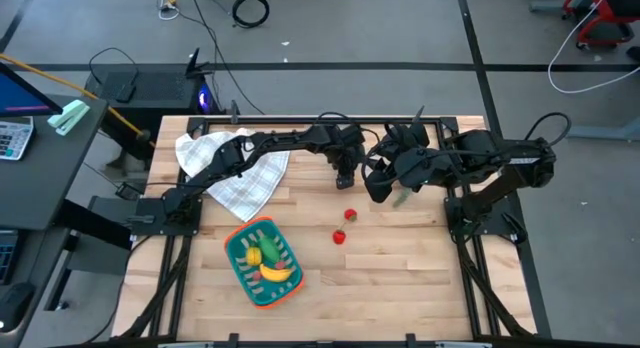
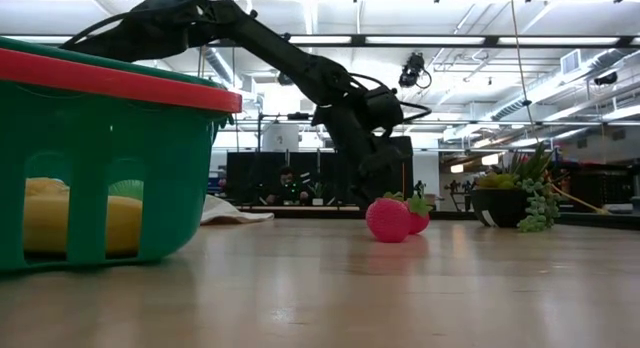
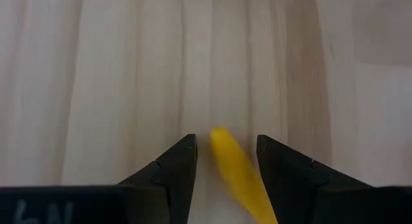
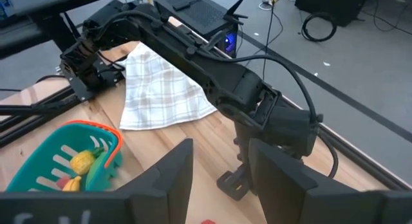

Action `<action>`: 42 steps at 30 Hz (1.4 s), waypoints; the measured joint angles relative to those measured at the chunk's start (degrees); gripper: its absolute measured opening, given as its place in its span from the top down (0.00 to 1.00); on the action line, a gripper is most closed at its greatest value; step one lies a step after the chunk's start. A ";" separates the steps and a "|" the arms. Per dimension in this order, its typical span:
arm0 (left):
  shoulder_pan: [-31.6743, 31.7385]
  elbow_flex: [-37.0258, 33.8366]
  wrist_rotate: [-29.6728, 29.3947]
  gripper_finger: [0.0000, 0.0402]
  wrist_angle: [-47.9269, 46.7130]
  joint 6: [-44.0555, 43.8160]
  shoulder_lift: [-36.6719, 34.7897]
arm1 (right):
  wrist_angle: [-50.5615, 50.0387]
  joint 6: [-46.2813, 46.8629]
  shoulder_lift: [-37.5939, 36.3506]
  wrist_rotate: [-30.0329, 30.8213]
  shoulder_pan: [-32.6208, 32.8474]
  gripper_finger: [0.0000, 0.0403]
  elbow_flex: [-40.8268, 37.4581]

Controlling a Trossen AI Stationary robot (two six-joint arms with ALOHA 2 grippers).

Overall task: Pick and placing Produce into tupperware
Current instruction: Put the yellow corn into the blue basket

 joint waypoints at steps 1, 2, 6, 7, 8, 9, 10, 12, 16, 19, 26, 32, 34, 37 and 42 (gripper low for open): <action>0.01 0.00 0.03 0.57 0.17 -0.13 0.02 | -0.04 0.00 0.00 -0.05 0.00 0.61 0.00; 0.02 0.00 0.08 0.57 0.20 -0.44 0.02 | -0.09 0.00 0.00 -0.05 0.00 0.60 0.00; 0.04 0.00 0.05 0.57 -0.86 -1.79 0.02 | -0.17 -0.07 0.00 -0.06 0.00 0.60 0.00; 0.04 0.00 0.05 0.57 -1.15 -1.79 0.02 | -0.17 -0.07 0.00 -0.05 0.00 0.60 0.00; 0.02 0.02 -0.01 0.57 -1.32 -1.79 0.02 | -0.22 -0.09 0.00 -0.05 0.00 0.60 0.00; 0.00 0.02 -0.08 0.57 -1.58 -1.79 0.04 | -0.32 -0.12 0.00 -0.06 0.00 0.60 0.00; -0.06 0.02 -0.10 0.57 -1.68 -1.82 0.07 | -0.41 -0.23 0.00 -0.04 0.00 0.60 0.00; -0.19 0.01 -0.35 0.57 -1.73 -2.59 0.09 | -0.42 -0.54 0.00 -0.05 0.00 0.60 0.00; -0.20 0.00 -0.59 0.64 -2.06 -3.34 0.15 | -0.44 -0.60 0.00 -0.05 0.00 0.60 0.00; -0.19 -0.02 -0.81 0.79 -2.46 -3.47 0.15 | -0.51 -0.66 0.00 -0.04 0.00 0.60 0.00; -0.22 -0.32 0.28 0.96 -5.24 -7.97 -1.33 | -0.66 -0.68 0.00 -0.04 0.00 0.60 0.00; -0.90 3.23 0.40 0.98 -20.74 -5.22 -7.81 | -1.55 -0.87 0.00 -0.04 0.00 0.60 0.00; -1.38 5.85 0.35 0.98 -26.67 -4.37 -10.68 | -1.55 -1.40 0.00 -0.04 0.00 0.60 0.00; -2.95 9.54 -0.15 0.98 -36.75 -4.45 -13.27 | -1.53 -2.39 0.00 -0.04 0.00 0.60 0.00; -7.56 15.86 0.05 0.98 -52.23 -4.53 -18.70 | -1.55 -2.64 0.00 -0.02 0.00 0.60 0.00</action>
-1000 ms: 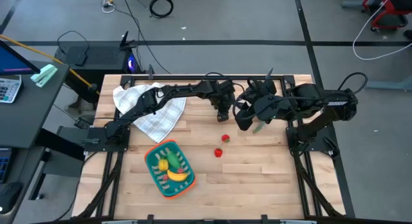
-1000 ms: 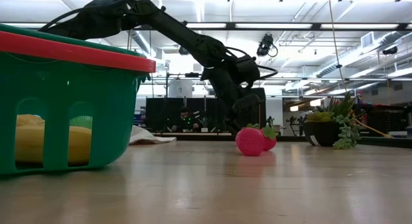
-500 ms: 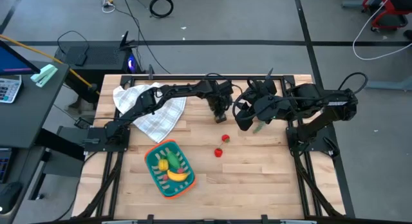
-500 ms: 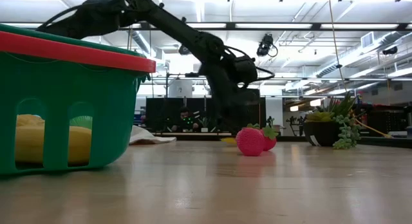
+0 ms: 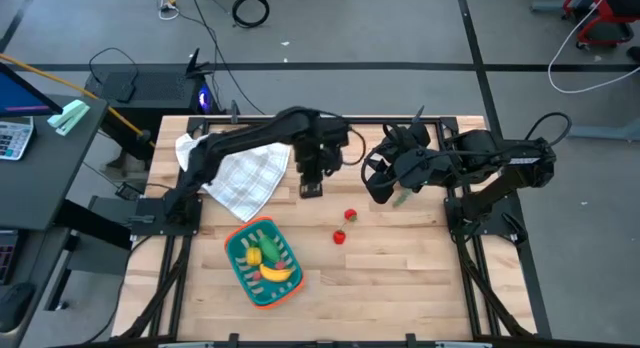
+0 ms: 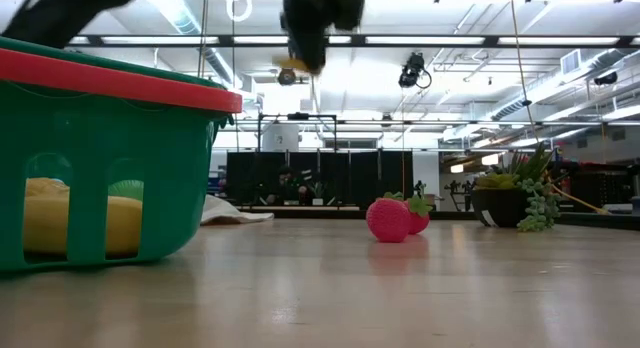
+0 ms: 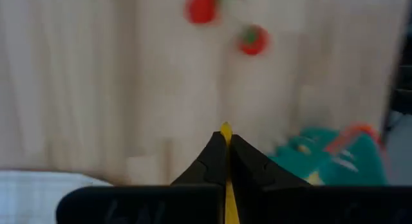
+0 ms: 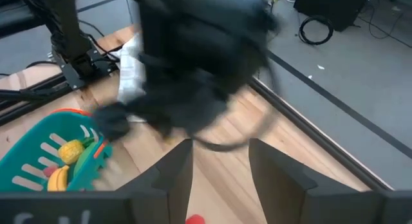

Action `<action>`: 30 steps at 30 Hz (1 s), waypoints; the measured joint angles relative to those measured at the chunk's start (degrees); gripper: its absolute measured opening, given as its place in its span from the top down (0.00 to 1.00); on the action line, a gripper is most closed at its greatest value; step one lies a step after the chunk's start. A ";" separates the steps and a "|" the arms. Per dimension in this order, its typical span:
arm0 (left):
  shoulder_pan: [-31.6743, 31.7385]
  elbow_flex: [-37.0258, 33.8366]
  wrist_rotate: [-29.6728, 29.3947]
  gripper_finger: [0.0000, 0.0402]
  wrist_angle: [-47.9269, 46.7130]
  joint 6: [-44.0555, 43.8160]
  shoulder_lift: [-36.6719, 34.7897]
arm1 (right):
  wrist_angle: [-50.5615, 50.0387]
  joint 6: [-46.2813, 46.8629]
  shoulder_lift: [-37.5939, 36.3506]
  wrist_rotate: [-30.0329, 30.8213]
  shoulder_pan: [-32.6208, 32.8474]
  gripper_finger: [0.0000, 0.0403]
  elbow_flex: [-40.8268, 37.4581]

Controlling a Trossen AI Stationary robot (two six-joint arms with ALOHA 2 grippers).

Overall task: Pick and placing Produce into tupperware
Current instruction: Put the yellow corn into the blue basket

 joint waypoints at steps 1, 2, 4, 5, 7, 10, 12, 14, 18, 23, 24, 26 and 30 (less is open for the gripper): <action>-1.12 -0.28 0.65 0.98 0.39 -0.52 -1.38 | 0.02 0.00 0.00 0.02 0.00 0.60 0.00; -2.07 -1.19 2.19 0.98 0.78 -1.73 -3.00 | -0.02 0.00 0.00 0.01 0.00 0.60 0.00; -3.90 -1.90 6.87 0.98 0.18 -3.06 -6.03 | -0.15 0.01 -0.01 0.01 0.00 0.60 0.00; -4.78 -1.91 8.47 0.98 0.48 -4.21 -7.65 | -0.32 0.02 -0.02 0.04 0.00 0.60 0.02; -6.92 -3.38 7.71 0.98 0.57 -8.55 -11.18 | -0.55 0.00 -0.02 0.01 0.00 0.61 0.02; -10.27 -6.85 2.05 0.98 0.69 -14.26 -15.15 | -1.11 -0.06 -0.02 0.11 0.00 0.62 0.02; -12.35 -11.05 -1.58 0.98 0.31 -19.55 -18.15 | -1.07 -0.09 -0.02 0.11 0.00 0.62 0.02; -14.23 -15.93 -4.11 0.98 0.65 -25.07 -21.36 | -1.07 -0.09 -0.02 0.11 0.00 0.63 0.02; -18.21 -29.04 -7.94 0.96 1.83 -37.54 -26.27 | -1.04 0.35 -0.02 0.03 0.01 0.65 0.02; -22.66 -47.01 -6.48 0.98 14.90 -48.43 -32.10 | -1.01 0.38 -0.02 0.00 0.00 0.66 0.02; -23.36 -50.26 -5.28 0.98 18.98 -50.32 -32.83 | -0.99 0.30 -0.02 -0.02 0.01 0.66 0.02; -24.55 -56.40 -2.71 0.98 27.53 -54.21 -33.96 | -1.01 0.14 -0.02 -0.02 0.00 0.67 0.02; -27.04 -64.87 0.58 0.93 42.31 -58.77 -34.70 | -1.01 0.12 -0.02 -0.02 0.02 0.68 0.02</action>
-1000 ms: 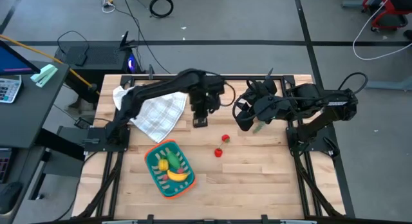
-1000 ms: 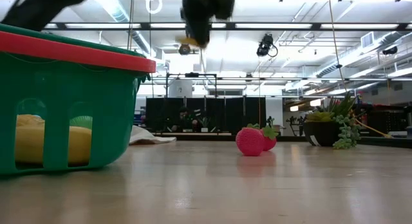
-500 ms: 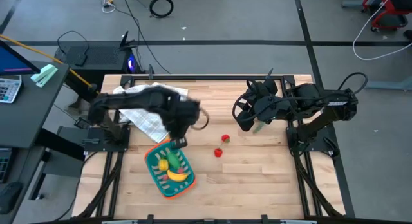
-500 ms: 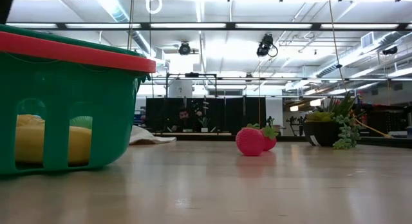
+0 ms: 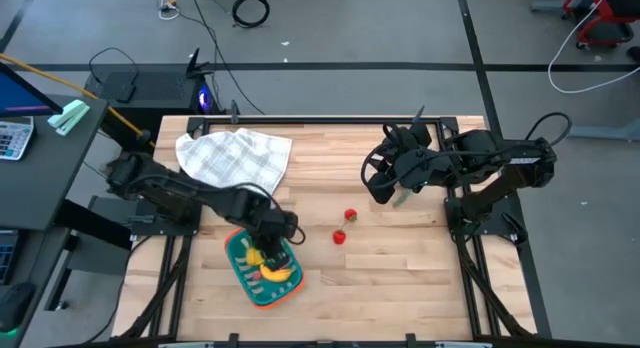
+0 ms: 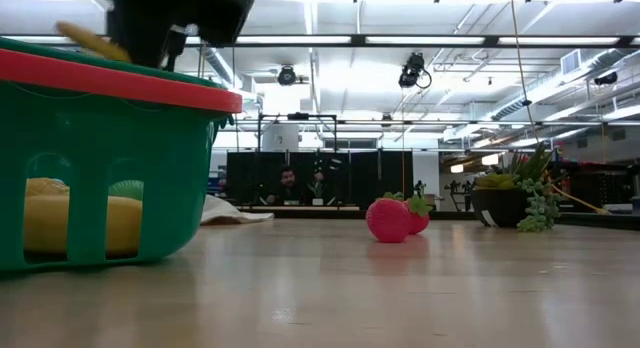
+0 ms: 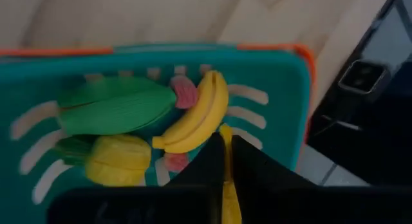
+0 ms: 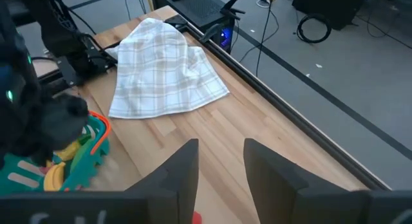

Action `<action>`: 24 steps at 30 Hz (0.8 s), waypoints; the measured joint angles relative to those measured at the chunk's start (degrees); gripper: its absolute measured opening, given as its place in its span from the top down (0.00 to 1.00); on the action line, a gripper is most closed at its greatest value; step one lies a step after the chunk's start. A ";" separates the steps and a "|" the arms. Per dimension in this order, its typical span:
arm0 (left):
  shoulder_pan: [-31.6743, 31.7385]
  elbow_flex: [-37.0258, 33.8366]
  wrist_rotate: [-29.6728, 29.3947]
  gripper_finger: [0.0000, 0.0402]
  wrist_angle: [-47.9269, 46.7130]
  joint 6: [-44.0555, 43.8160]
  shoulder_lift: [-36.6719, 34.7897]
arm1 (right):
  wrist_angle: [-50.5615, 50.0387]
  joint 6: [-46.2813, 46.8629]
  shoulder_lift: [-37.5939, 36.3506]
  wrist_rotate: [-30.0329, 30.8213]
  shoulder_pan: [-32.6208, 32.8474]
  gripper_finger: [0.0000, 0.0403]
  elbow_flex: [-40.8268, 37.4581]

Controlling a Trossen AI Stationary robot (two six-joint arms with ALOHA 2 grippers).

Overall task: Pick and placing Produce into tupperware
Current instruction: Put the yellow corn into the blue basket, then put the top red strawberry into the blue basket

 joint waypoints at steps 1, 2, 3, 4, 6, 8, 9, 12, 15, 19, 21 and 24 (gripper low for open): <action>-0.60 -1.45 -0.01 0.92 1.52 -0.13 0.00 | 0.00 -0.05 0.00 0.00 -0.02 0.68 0.00; -1.10 -2.73 0.04 0.91 3.08 -0.12 0.07 | -0.01 -0.20 0.00 0.01 -0.01 0.68 0.00; -1.53 -3.81 0.14 0.91 4.33 -0.07 0.13 | 0.01 -0.65 0.00 0.00 0.01 0.68 0.00; -1.88 -4.89 0.18 0.90 4.44 -0.03 0.15 | 0.02 -1.04 0.00 0.00 -0.02 0.68 0.00; -2.36 -6.78 0.16 0.89 3.48 -0.40 0.20 | 0.01 -1.21 0.00 0.01 0.00 0.68 0.00; -2.69 -8.41 0.13 0.88 3.75 -1.46 0.20 | 0.02 -1.44 0.00 0.00 -0.01 0.68 0.00; -2.71 -9.11 0.15 0.87 3.70 -2.03 0.21 | 0.02 -1.55 0.00 0.00 -0.02 0.68 0.00; -2.71 -10.33 0.15 0.84 3.78 -2.69 0.22 | 0.08 -1.86 0.00 0.02 -0.02 0.68 0.00; -2.28 -10.37 -0.21 0.80 4.18 -0.30 0.22 | 0.20 -2.19 0.00 0.02 -0.02 0.69 0.00; -1.47 -10.37 -0.51 0.73 4.26 2.12 0.22 | 0.28 -2.21 0.00 0.02 -0.02 0.69 0.00; -0.96 -10.37 -0.50 0.69 4.25 2.02 0.22 | 0.28 -1.98 0.00 0.02 -0.02 0.69 0.00; -0.06 -9.54 -0.06 0.64 3.94 2.13 0.22 | 0.27 -1.90 0.22 -2.70 -0.02 0.68 0.00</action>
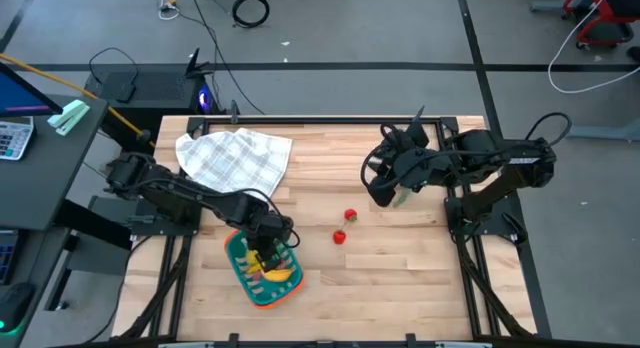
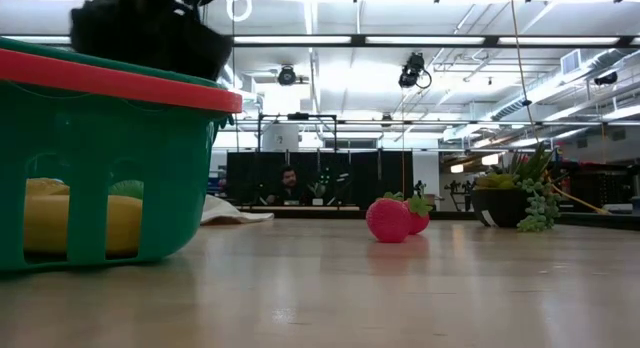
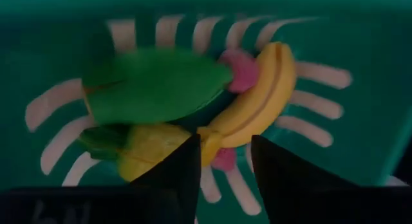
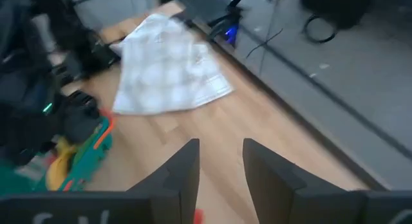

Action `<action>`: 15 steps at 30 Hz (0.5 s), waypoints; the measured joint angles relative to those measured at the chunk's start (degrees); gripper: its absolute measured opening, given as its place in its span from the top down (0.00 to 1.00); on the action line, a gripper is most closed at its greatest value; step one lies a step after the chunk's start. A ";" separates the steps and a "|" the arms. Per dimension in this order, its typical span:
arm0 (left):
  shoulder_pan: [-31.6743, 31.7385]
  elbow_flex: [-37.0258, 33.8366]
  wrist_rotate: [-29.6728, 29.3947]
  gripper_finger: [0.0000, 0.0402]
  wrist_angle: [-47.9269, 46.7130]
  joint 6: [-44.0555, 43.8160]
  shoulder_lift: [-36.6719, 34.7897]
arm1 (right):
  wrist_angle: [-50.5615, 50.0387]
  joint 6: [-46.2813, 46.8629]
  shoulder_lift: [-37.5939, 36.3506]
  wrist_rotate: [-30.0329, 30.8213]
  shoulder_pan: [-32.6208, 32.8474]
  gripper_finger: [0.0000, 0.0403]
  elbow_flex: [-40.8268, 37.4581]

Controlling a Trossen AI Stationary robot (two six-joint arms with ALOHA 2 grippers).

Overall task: Pick and placing Produce into tupperware
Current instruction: Put the top red strawberry into the blue basket

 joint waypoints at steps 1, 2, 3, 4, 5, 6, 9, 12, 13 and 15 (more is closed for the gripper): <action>0.33 0.56 0.06 0.63 0.22 0.61 -0.02 | -0.16 -1.84 0.10 -2.88 -0.01 0.68 0.00; 0.75 1.30 0.08 0.62 0.22 1.25 -0.04 | -0.49 -3.98 0.27 -6.27 -0.02 0.68 -0.02; 1.13 2.11 0.15 0.62 0.10 2.16 -0.07 | -0.57 -5.97 0.69 -9.88 0.00 0.68 -0.25; 1.58 3.16 0.18 0.62 -0.02 3.05 -0.07 | -0.48 -7.40 0.99 -12.86 0.00 0.68 -0.72; 2.04 4.35 0.19 0.62 -0.10 4.34 -0.07 | -0.52 -8.29 1.34 -14.85 0.04 0.68 -1.39; 2.53 5.64 0.23 0.62 -0.23 5.67 -0.07 | -0.44 -8.80 1.87 -15.95 0.04 0.68 -2.20; 4.11 10.14 0.23 0.64 -1.24 9.82 -0.11 | -0.36 -9.23 3.99 -16.25 -0.14 0.68 -4.44; 5.87 15.31 0.22 0.67 -2.88 13.20 -0.11 | 0.37 -9.19 6.64 -17.13 -1.18 0.67 -7.52; 6.45 17.28 0.21 0.68 -3.75 14.21 -0.11 | 1.01 -9.20 7.57 -17.78 -1.54 0.66 -8.77; 7.61 21.10 0.19 0.69 -4.77 16.02 -0.12 | 1.80 -9.33 9.41 -19.61 -2.43 0.65 -11.53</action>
